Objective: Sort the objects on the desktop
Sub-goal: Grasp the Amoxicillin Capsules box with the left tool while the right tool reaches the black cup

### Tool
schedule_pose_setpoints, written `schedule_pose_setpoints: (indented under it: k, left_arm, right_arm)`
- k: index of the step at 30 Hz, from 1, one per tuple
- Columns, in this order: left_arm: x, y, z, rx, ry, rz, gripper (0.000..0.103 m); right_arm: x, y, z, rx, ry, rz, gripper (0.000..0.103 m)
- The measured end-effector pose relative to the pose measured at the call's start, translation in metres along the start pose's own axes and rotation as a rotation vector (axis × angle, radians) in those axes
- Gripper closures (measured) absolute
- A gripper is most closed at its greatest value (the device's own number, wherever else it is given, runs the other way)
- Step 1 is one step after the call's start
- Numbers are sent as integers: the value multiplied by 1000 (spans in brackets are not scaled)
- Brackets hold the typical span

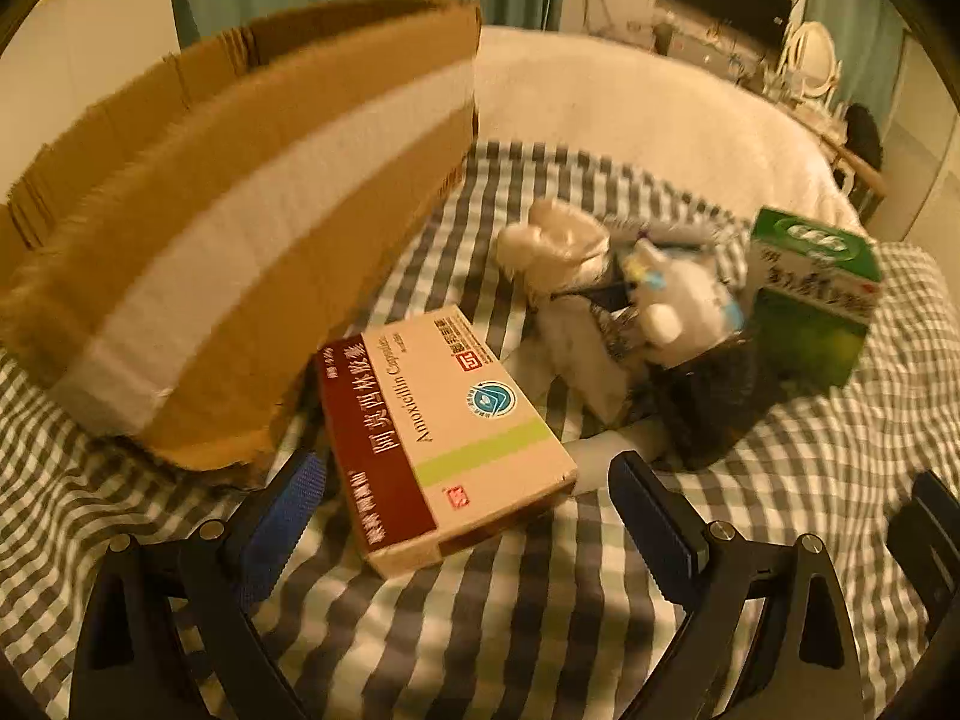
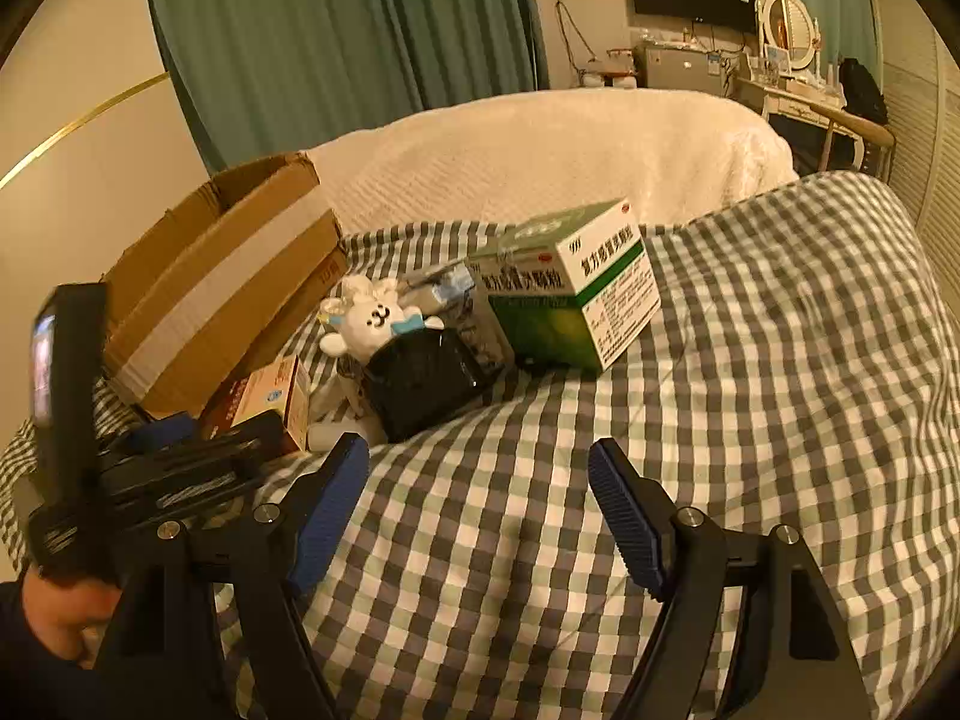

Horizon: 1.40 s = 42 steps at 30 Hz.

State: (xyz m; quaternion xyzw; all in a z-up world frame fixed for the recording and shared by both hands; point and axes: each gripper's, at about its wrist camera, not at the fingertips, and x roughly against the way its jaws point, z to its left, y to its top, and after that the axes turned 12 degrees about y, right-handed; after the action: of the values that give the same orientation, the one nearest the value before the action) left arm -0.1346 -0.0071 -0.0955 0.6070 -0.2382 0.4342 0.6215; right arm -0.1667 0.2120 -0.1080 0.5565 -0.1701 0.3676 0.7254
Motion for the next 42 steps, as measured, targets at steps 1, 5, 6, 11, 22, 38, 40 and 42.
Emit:
schedule_pose_setpoints:
  k: [1, 5, 6, 11, 22, 38, 40, 42]
  left_arm:
    - [-5, 2, -1, -2, 15, 7, 5]
    - [-25, 4, 2, 18, 12, 75, 5]
    - [-29, 3, 4, 30, -5, 88, 5]
    - [-35, 3, 17, 55, -76, 105, 8]
    - [-24, -7, 29, 70, -113, 52, 12]
    - [-16, -14, 36, 102, -141, 22, 18]
    - [-14, -16, 38, 106, -145, 16, 18]
    - [-12, -18, 37, 99, -151, 10, 18]
  right_arm:
    - [-1, 0, -1, -1, 4, 4, 28]
    - [-8, 2, -2, 5, 9, 17, 28]
    - [-10, 3, -1, 10, 9, 22, 28]
    - [-33, 12, 10, 79, 18, 76, 28]
    - [-93, 28, 23, 214, 33, 184, 28]
    - [-132, 34, 13, 242, 56, 242, 22]
    - [-134, 32, 15, 247, 59, 233, 22]
    - [-133, 30, 16, 253, 47, 226, 24]
